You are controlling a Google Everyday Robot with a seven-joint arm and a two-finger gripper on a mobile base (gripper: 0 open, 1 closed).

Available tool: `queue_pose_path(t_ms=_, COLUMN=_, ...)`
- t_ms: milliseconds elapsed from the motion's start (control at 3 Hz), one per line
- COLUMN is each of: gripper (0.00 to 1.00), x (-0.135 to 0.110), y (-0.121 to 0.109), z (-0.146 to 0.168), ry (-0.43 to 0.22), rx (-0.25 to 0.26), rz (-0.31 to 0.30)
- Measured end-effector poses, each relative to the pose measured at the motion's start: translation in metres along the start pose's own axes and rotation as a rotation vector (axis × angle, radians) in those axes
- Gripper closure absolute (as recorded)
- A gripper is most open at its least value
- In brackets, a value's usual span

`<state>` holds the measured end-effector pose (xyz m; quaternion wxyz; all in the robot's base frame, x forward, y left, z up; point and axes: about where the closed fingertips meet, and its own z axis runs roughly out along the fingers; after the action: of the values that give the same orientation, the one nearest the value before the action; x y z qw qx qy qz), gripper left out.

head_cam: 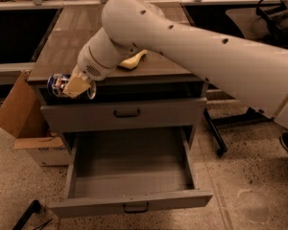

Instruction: Place pepsi can into middle drawer

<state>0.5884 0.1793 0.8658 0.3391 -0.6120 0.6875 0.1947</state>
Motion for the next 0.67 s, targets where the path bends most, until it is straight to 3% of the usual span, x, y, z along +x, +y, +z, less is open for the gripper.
queue_pose_path(t_ms=333, gripper=1.0, x=0.035, y=0.039, z=0.033, ry=-0.002, rx=-0.025, rz=0.057)
queue_pose_path(t_ms=667, gripper=1.0, x=0.051, y=0.051, z=0.052, ry=-0.053, rx=0.001, rz=0.08)
